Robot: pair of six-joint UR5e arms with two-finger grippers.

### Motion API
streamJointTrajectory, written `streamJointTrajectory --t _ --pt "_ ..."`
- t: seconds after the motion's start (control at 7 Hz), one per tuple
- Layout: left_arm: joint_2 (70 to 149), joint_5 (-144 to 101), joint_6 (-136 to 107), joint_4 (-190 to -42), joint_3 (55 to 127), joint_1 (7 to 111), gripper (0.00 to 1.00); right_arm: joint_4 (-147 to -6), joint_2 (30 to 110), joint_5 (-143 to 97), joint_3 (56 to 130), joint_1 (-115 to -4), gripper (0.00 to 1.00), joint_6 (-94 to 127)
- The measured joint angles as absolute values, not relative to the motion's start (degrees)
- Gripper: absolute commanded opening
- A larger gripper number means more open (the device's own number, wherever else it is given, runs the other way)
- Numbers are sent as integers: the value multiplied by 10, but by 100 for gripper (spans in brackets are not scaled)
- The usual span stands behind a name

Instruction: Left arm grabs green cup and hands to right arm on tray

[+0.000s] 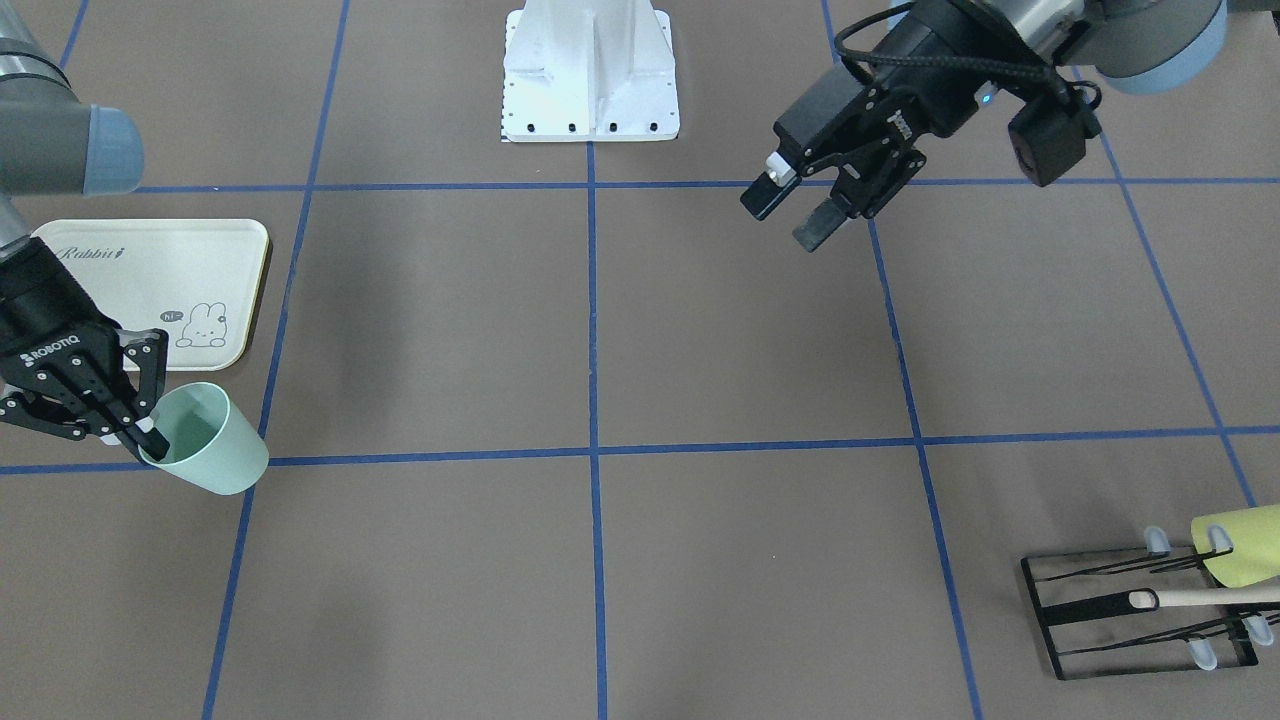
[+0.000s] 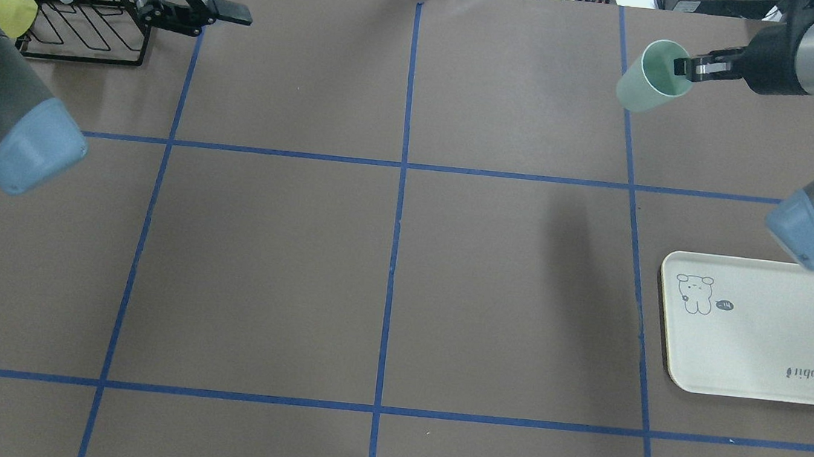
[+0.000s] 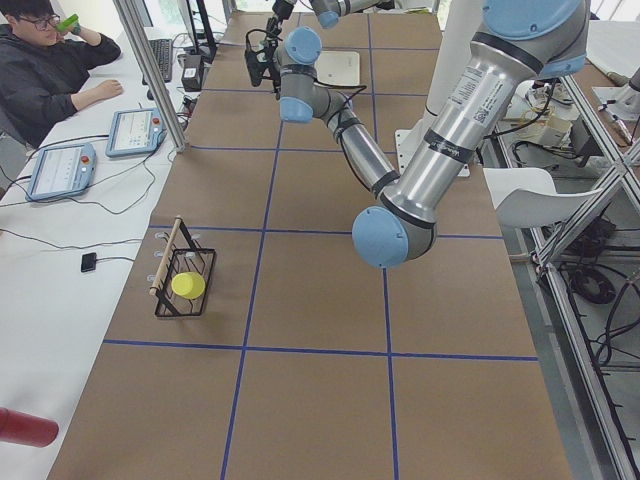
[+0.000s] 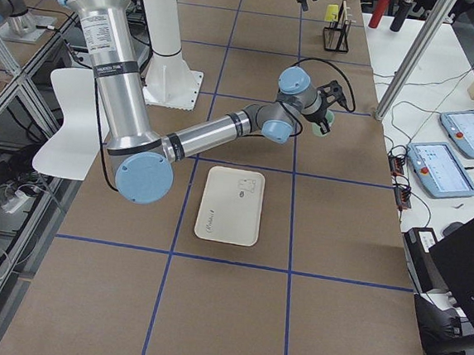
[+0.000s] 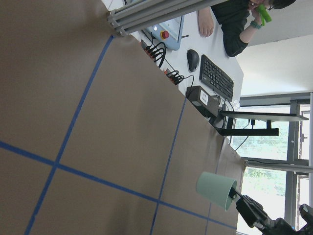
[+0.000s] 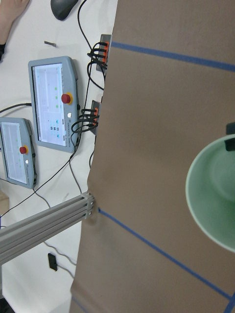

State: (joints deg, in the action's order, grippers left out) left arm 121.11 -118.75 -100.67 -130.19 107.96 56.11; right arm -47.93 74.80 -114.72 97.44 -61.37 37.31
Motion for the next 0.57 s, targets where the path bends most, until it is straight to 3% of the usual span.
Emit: streamJointTrajectory --t 0.57 --pt "1212 -1182 -726 -1094 1101 631 99 -668 826 -1206 1056 -645 0 205"
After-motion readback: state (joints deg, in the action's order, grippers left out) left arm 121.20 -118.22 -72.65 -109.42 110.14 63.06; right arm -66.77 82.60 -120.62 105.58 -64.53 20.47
